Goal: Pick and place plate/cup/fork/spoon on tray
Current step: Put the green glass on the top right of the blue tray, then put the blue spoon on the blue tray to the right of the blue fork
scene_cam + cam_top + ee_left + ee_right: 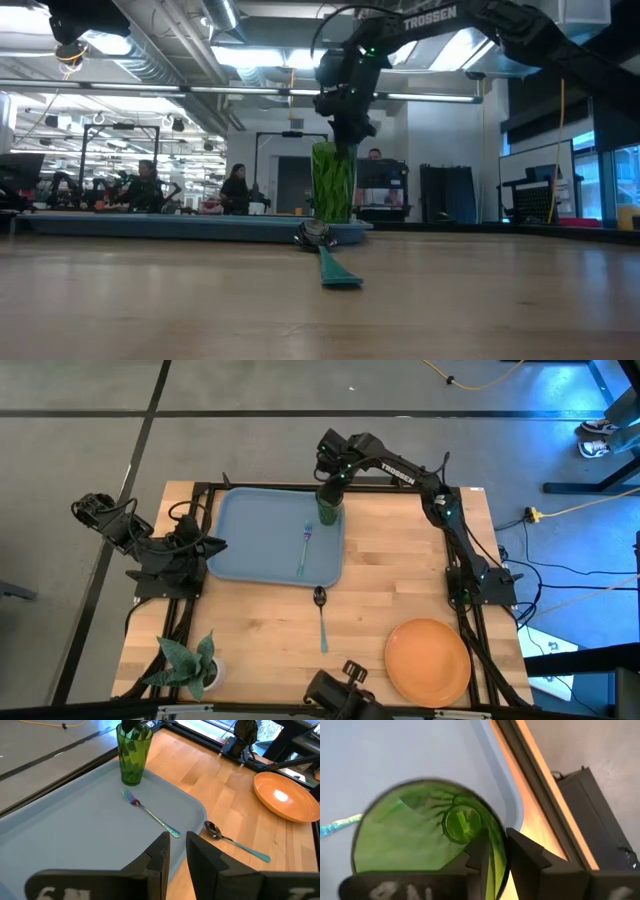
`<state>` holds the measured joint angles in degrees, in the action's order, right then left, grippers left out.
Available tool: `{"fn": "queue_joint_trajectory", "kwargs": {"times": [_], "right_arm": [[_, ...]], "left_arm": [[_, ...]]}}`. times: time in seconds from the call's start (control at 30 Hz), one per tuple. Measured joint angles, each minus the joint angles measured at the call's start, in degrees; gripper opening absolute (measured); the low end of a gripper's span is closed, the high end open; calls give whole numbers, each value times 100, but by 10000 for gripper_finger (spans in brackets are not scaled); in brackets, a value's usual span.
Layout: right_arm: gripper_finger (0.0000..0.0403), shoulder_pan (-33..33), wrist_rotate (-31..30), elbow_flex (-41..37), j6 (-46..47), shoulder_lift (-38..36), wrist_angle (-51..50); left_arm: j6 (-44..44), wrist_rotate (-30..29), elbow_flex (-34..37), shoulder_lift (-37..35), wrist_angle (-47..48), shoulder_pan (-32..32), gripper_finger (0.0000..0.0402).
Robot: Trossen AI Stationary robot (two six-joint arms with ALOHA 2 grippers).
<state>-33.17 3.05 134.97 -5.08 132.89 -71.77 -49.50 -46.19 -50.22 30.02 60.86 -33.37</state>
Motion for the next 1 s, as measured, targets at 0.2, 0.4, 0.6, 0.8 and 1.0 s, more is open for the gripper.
{"fn": "queue_joint_trajectory", "kwargs": {"times": [0.2,0.4,0.6,0.8,1.0], "right_arm": [[72,0,-58,-3,-2,-141,92],[66,22,119,-13,-161,-436,-2],[8,405,881,0,-134,-1001,-550],[3,1201,880,-133,-126,-1018,-1146],[3,1876,742,-1106,53,-865,-413]], "left_arm": [[0,0,0,-2,2,-2,56],[4,0,0,-2,35,-1,56],[4,-1,0,0,146,1,56],[2,-170,0,-2,172,0,56],[4,-196,0,-2,172,0,56]]}}
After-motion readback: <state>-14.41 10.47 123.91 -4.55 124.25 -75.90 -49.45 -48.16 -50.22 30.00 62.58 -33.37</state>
